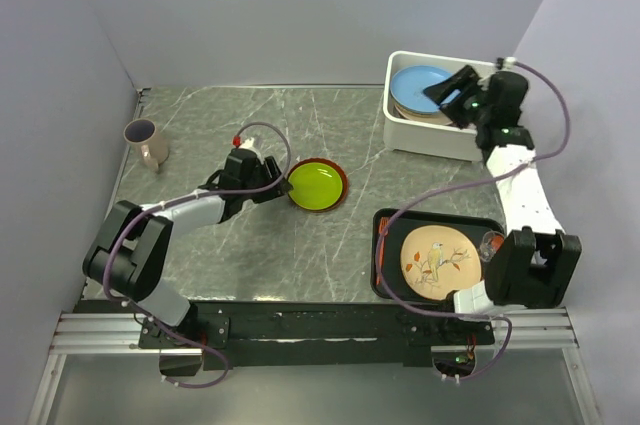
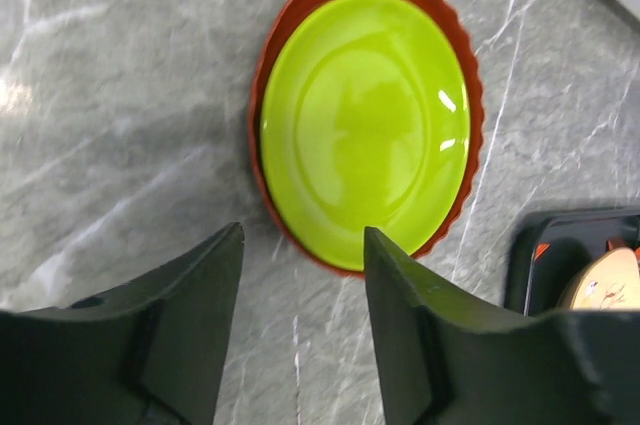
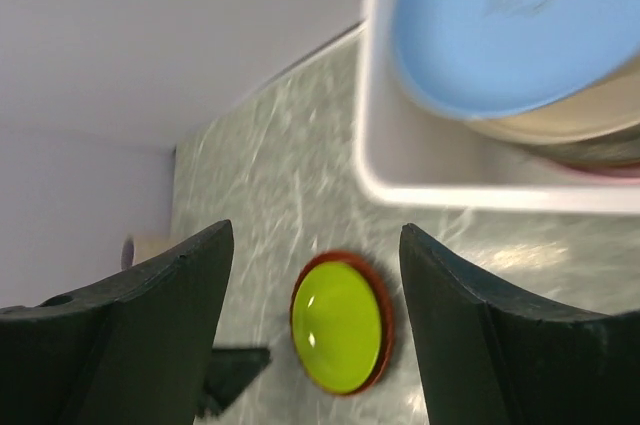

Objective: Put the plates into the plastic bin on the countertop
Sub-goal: Pick up the plate at the center of the board, then place the plate in the plastic bin.

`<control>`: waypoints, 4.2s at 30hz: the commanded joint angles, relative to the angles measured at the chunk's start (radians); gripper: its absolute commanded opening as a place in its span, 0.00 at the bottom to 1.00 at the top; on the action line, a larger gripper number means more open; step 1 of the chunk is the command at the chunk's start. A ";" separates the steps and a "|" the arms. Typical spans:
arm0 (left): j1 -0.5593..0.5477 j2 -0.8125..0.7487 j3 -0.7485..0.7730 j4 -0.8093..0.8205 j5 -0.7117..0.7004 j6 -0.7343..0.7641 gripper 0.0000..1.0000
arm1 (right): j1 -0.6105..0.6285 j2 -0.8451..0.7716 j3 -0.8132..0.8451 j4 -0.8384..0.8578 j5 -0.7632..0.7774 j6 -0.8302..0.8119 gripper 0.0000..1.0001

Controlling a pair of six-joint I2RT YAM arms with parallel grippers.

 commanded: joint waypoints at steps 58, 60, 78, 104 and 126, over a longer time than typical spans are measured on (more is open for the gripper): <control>-0.021 0.185 0.096 0.117 0.055 -0.020 0.01 | 0.451 0.269 -0.277 0.203 0.007 -0.039 0.70; -0.019 0.157 0.083 0.135 0.075 -0.027 0.01 | 0.450 0.242 -0.299 0.209 0.007 -0.038 0.70; 0.059 0.002 -0.046 0.333 0.279 -0.167 0.01 | 0.410 0.068 -0.475 0.309 -0.150 0.007 0.72; 0.027 0.011 -0.054 0.401 0.353 -0.190 0.01 | 0.445 0.070 -0.558 0.496 -0.222 0.130 0.11; 0.024 -0.101 -0.080 0.260 0.167 -0.118 0.92 | 0.445 0.028 -0.537 0.435 -0.191 0.111 0.01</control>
